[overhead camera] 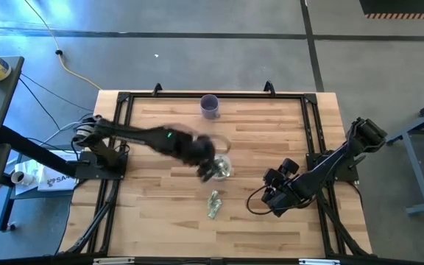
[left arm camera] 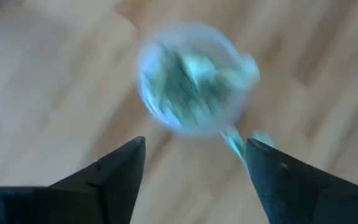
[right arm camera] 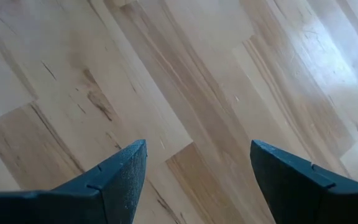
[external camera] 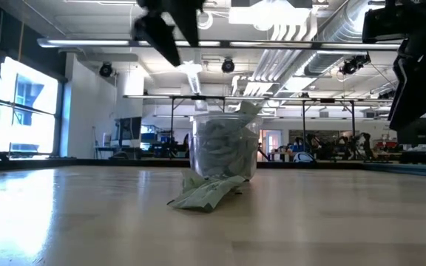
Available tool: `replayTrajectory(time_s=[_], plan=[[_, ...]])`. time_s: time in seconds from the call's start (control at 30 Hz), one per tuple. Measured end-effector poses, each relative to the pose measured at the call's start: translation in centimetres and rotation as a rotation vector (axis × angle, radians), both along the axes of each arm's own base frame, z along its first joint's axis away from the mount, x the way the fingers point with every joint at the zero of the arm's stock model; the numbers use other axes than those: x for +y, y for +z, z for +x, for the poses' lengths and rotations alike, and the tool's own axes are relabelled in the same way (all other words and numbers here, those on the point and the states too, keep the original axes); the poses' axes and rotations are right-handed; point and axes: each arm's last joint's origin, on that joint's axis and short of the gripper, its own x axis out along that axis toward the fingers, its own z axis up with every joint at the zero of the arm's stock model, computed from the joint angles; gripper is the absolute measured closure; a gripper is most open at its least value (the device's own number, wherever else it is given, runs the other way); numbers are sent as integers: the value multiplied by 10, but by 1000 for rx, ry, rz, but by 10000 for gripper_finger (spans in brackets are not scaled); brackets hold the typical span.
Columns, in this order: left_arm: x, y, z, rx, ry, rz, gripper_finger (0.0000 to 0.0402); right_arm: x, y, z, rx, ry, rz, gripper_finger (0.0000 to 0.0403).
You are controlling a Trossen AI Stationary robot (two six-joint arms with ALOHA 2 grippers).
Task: Pick and place Stevia / Truvia into bins
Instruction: Put the stevia packet into the transparent container
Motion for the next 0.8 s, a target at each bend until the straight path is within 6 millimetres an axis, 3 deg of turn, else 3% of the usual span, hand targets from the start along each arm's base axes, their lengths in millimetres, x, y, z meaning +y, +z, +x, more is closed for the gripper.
replayTrajectory(time_s=[0.07, 0.13, 0.2, 0.3, 0.53, 0.7, 0.8], plan=[[-26, -7, -9, 26, -29, -13, 84, 1, 0, -1, 3, 10, -2, 126], [-53, -30, -16, 61, -29, -46, 85, 2, 0, -1, 0, 15, -6, 126], [-79, -56, -11, 10, -23, -96, 91, 2, 0, -1, -4, 18, -13, 126], [-98, -85, -3, -60, 5, -113, 106, 2, 0, -1, -7, 33, -25, 126], [-84, -135, 25, -20, 182, -105, 157, 3, 0, -1, 15, 72, -24, 126], [-79, -149, 42, -83, 210, -170, 185, 3, 0, -1, 30, 77, -18, 126], [-82, -160, 41, -37, 204, -156, 196, 3, 0, -1, 32, 75, -17, 126]])
